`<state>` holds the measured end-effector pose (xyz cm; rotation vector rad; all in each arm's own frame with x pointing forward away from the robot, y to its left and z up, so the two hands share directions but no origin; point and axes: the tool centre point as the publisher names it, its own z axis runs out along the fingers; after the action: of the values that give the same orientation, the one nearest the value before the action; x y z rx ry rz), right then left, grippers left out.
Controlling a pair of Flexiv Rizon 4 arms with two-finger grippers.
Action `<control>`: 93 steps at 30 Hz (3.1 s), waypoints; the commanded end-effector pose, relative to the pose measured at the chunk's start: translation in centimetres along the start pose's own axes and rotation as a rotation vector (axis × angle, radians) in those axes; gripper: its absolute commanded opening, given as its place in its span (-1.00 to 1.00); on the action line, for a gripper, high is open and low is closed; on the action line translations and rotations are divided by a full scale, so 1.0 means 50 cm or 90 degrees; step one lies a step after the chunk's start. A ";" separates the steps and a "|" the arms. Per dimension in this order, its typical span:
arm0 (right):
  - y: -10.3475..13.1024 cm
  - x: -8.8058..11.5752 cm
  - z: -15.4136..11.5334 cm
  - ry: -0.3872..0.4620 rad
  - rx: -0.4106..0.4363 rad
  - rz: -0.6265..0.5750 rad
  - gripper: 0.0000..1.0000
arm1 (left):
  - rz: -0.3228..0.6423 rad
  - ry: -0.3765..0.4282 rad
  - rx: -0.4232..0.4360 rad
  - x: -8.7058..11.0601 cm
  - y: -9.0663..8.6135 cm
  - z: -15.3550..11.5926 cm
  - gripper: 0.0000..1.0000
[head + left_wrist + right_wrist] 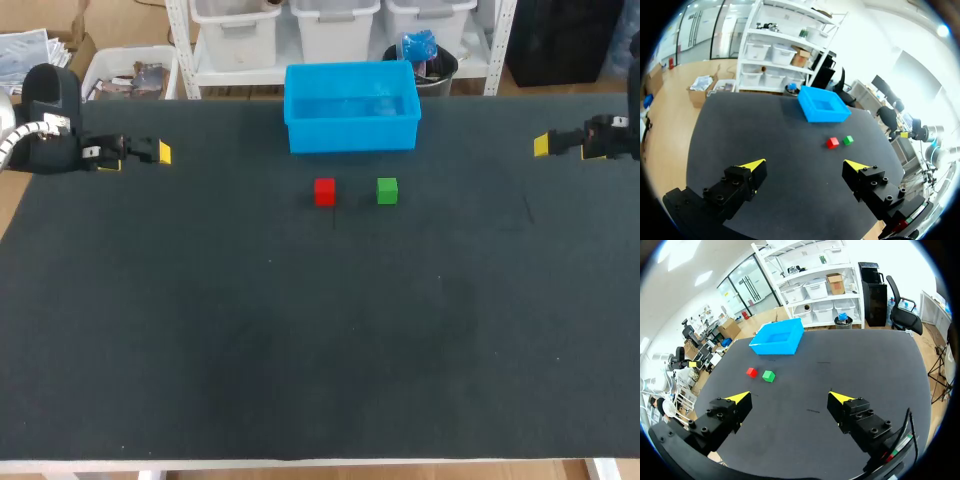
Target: Use the left arm to pick the red cube and place it into the blue plastic box first, then use the right arm to grasp the green cube and put it into the same blue plastic box after the first action is fully finished.
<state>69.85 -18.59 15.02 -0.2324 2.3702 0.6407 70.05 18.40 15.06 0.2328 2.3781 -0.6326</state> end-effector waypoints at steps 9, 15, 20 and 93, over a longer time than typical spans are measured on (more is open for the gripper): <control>0.001 -0.001 0.001 0.001 0.002 0.000 1.00 | 0.000 -0.001 0.001 0.000 0.001 0.000 1.00; 0.001 -0.001 0.001 0.001 0.002 0.000 1.00 | 0.000 -0.001 0.001 0.000 0.001 0.000 1.00; 0.001 -0.001 0.001 0.001 0.002 0.000 1.00 | 0.000 -0.001 0.001 0.000 0.001 0.000 1.00; 0.001 -0.001 0.001 0.001 0.002 0.000 1.00 | -0.020 0.267 -0.245 -0.083 -0.269 0.280 1.00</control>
<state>69.85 -18.59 15.02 -0.2324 2.3703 0.6405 75.43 0.82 13.99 0.1708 2.7977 -0.1759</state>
